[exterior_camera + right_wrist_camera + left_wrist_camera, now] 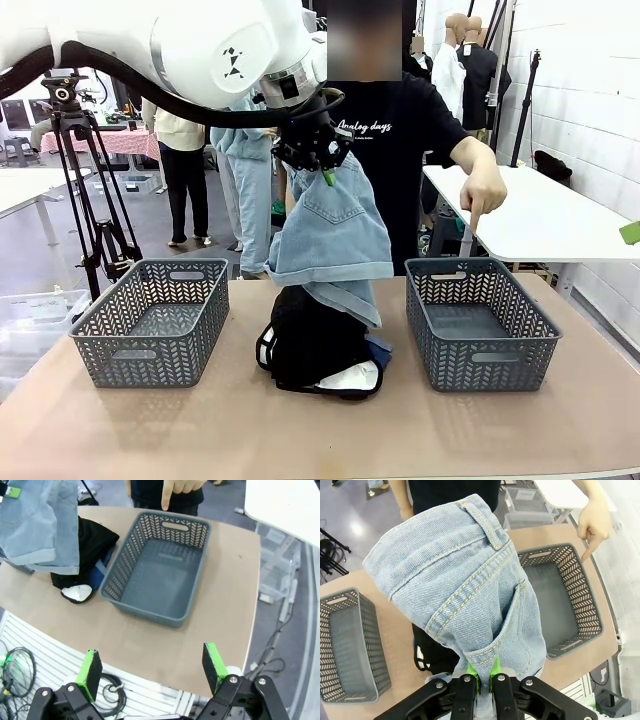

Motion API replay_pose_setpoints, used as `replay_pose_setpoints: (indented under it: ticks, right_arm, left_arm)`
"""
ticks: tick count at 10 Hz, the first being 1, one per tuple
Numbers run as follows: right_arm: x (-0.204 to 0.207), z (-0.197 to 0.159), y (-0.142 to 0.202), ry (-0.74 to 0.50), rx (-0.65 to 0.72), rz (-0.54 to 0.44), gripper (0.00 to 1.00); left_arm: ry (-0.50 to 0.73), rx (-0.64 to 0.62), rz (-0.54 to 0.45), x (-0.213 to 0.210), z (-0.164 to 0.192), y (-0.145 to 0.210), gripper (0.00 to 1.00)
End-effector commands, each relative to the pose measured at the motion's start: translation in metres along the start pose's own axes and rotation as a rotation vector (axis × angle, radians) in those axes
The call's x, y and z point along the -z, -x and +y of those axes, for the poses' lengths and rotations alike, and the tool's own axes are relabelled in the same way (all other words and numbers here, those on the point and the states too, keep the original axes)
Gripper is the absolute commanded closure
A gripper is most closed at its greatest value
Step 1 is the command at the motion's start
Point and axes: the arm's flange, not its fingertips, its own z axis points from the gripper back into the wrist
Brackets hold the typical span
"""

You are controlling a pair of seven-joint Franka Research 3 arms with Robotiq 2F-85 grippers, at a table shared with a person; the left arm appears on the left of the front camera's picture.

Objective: Sort the tops and bottoms.
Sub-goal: Sort the clothes according to human instructions.

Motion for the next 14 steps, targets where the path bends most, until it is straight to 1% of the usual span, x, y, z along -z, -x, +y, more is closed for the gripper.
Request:
replay_pose_setpoints:
  ticks: [1, 3, 5, 6, 7, 8, 10, 11, 12, 13, 14]
  right_arm:
    - [-0.002, 0.005, -0.001, 0.002, -0.014, -0.006, 0.00]
    - [-0.002, 0.005, -0.001, 0.002, -0.014, -0.006, 0.00]
    - [-0.002, 0.005, -0.001, 0.002, -0.014, -0.006, 0.00]
    - [-0.002, 0.005, -0.001, 0.002, -0.014, -0.006, 0.00]
    - [-0.002, 0.005, -0.001, 0.002, -0.014, -0.006, 0.00]
    - [-0.002, 0.005, -0.001, 0.002, -0.014, -0.006, 0.00]
    - [-0.002, 0.005, -0.001, 0.002, -0.014, -0.006, 0.00]
    - [-0.002, 0.005, -0.001, 0.002, -0.014, -0.006, 0.00]
    - [-0.002, 0.005, -0.001, 0.002, -0.014, -0.006, 0.00]
    - [-0.002, 0.005, -0.001, 0.002, -0.014, -0.006, 0.00]
    - [-0.002, 0.005, -0.001, 0.002, -0.014, -0.006, 0.00]
  left_arm:
    - [0.132, 0.013, 0.004, -0.008, -0.029, -0.026, 1.00]
    - [0.212, 0.095, -0.043, -0.013, -0.080, -0.049, 1.00]
    - [0.274, 0.185, -0.034, -0.005, -0.126, -0.058, 1.00]
    - [0.286, 0.198, -0.041, 0.004, -0.140, -0.060, 1.00]
    - [0.299, 0.208, 0.028, 0.010, -0.149, -0.057, 1.00]
    - [0.278, 0.161, -0.033, -0.001, -0.129, -0.037, 1.00]
    - [0.278, 0.161, -0.033, -0.001, -0.129, -0.037, 1.00]
    - [0.296, 0.184, -0.003, 0.015, -0.144, -0.037, 1.00]
    - [0.312, 0.236, -0.096, 0.003, -0.153, -0.035, 1.00]
    - [0.365, 0.245, -0.109, 0.018, -0.165, -0.049, 1.00]
    - [0.425, 0.234, -0.121, 0.043, -0.174, -0.067, 1.00]
